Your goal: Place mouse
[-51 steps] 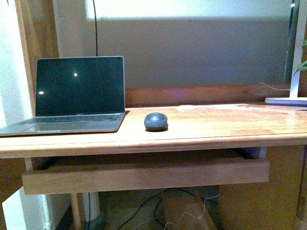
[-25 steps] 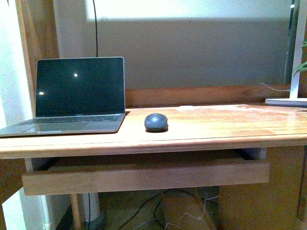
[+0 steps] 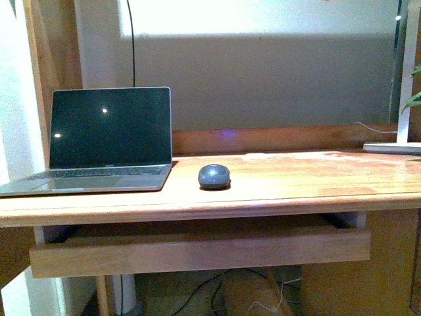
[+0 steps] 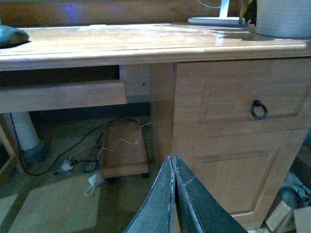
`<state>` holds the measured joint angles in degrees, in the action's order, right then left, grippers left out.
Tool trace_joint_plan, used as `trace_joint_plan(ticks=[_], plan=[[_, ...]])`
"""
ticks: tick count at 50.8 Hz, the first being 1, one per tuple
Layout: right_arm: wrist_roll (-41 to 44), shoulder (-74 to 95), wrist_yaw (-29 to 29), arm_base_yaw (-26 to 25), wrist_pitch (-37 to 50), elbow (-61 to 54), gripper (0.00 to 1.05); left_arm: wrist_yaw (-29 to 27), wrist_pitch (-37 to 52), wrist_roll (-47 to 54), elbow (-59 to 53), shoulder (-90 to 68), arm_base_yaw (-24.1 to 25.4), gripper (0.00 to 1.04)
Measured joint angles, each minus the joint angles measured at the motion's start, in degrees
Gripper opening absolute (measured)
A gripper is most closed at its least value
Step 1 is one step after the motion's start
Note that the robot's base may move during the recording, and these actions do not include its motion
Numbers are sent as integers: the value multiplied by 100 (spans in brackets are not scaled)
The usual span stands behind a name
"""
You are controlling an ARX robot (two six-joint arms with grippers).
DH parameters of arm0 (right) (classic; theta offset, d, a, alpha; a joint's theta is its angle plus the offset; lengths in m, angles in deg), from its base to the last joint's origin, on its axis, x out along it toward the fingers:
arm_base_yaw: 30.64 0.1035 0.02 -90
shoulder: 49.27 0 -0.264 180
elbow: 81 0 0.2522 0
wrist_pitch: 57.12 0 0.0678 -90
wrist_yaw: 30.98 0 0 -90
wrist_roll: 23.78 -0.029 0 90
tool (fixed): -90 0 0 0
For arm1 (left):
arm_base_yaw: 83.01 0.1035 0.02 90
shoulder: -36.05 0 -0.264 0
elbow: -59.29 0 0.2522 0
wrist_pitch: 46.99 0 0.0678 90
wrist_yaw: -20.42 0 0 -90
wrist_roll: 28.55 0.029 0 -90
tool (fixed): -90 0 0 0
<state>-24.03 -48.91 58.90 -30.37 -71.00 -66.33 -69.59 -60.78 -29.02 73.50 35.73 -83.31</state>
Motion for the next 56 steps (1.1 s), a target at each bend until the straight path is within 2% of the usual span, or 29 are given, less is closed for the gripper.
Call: trace_joint_plan(ticks=[3, 9, 15, 25, 29, 56], plan=[[2, 0, 0, -2, 2, 0, 3, 0, 0, 0, 0, 0, 0, 97], [9, -2, 0, -4, 0, 0, 26, 0, 0, 0, 0, 0, 0, 97], [9, -2, 0, -4, 2, 0, 43, 0, 0, 0, 0, 0, 0, 97], [9, -2, 0, -4, 2, 0, 89, 0, 0, 0, 0, 0, 0, 97], [7, -2, 0, -4, 0, 0, 99, 0, 0, 0, 0, 0, 0, 97], [9, -4, 0, -4, 2, 0, 97, 0, 0, 0, 0, 0, 0, 97]])
